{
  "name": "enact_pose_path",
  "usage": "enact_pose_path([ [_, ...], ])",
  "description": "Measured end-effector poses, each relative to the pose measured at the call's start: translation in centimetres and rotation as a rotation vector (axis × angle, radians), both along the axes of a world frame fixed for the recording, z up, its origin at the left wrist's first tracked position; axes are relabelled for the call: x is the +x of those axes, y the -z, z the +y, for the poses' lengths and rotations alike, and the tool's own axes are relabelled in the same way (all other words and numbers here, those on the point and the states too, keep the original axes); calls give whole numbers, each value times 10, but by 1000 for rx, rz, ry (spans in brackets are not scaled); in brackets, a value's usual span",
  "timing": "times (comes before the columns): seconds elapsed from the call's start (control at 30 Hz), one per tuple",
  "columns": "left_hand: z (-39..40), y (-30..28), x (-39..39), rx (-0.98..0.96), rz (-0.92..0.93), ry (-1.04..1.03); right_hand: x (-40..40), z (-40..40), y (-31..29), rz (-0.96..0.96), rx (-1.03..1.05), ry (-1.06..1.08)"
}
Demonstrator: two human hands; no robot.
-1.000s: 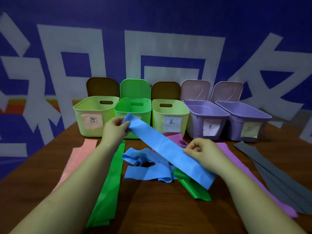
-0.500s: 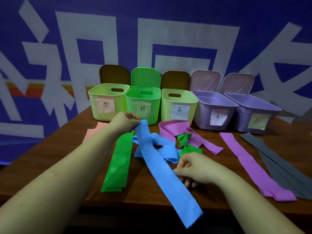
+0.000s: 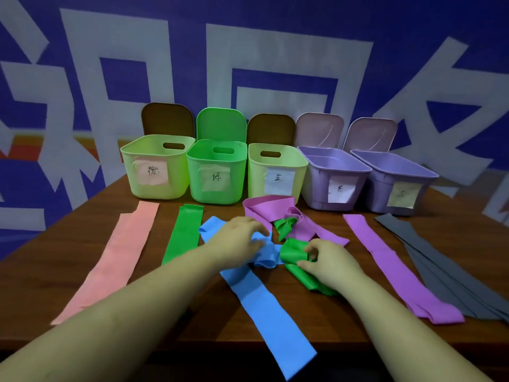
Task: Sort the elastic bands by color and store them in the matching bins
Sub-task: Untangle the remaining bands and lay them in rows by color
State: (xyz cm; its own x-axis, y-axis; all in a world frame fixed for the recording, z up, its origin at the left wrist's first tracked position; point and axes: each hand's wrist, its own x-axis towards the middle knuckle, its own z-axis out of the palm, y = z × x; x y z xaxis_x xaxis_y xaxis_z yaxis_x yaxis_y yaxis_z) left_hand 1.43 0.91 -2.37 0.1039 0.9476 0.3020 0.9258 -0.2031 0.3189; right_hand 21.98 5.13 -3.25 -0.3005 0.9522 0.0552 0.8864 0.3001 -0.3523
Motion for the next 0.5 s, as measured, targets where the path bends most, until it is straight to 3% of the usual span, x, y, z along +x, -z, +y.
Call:
enact_pose_path([
  [0.2,3,9,38,20,-83,111,14,-1,-9,372,125,-77],
  [0.37,6,-10,52,50,-734,117,29,6,-25,578,168,-110],
  [0.5,9,-20,58,33,-922,137,32,6,-41,698,178,-112],
])
